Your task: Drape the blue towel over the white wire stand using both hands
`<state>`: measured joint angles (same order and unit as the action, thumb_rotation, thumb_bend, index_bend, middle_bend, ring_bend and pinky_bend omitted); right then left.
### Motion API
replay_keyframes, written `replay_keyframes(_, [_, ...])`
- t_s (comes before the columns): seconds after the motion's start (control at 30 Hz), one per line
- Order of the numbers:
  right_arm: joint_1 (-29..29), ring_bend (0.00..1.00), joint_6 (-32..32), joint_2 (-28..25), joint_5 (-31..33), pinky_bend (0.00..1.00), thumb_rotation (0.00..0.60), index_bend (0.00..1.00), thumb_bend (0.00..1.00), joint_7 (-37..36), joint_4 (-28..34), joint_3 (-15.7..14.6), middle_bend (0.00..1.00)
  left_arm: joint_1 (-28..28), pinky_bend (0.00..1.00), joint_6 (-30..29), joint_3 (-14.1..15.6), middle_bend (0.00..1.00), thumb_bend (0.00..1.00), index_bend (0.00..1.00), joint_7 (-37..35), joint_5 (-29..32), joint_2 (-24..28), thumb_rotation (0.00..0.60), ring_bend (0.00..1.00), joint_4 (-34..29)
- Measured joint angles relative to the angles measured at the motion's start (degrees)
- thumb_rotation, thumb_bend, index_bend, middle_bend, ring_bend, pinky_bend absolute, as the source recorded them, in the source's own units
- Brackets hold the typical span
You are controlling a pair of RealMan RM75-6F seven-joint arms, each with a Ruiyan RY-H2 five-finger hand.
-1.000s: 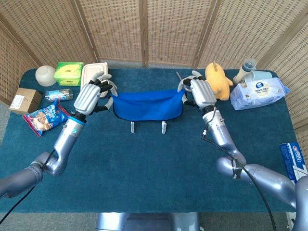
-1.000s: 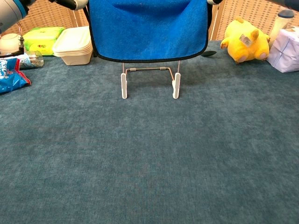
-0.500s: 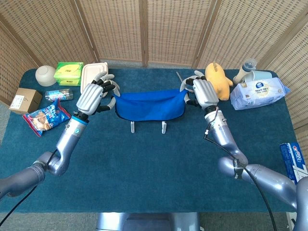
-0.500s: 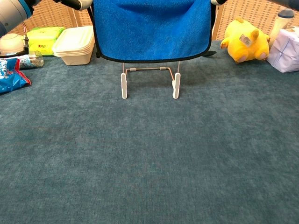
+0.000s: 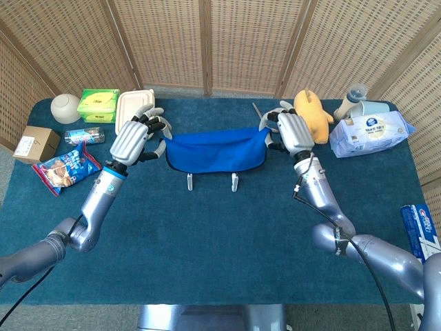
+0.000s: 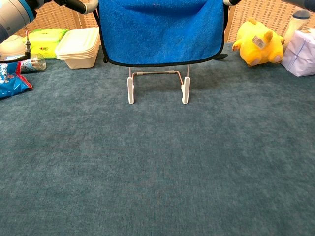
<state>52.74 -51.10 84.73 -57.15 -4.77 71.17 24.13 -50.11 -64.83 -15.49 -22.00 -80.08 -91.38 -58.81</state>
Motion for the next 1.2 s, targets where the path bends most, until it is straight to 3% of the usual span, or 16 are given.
replay_keyframes(0.6, [-0.34, 0.29, 0.13, 0.87, 0.00, 0.12, 0.600, 0.93, 0.53, 0.09, -1.60, -0.36, 0.46, 0.10, 0.10, 0.38, 0.53, 0.42, 0.60, 0.84, -0.50, -0.17, -0.63, 0.600, 0.20, 1.23])
replay_keyframes(0.73, [-0.45, 0.26, 0.21, 0.90, -0.10, 0.12, 0.600, 0.89, 0.52, 0.07, -1.75, -0.46, 0.44, 0.09, 0.10, 0.46, 0.58, 0.41, 0.60, 0.82, -0.53, -0.17, -0.76, 0.600, 0.20, 1.32])
replay_keyframes(1.2, [-0.61, 0.04, 2.46, -0.27, 0.72, 0.03, 0.600, 0.60, 0.48, 1.67, -1.55, -1.32, 0.26, 0.34, 0.02, 1.58, 1.35, 0.23, 0.60, 0.54, -0.48, -0.32, -0.05, 0.600, 0.03, 0.91])
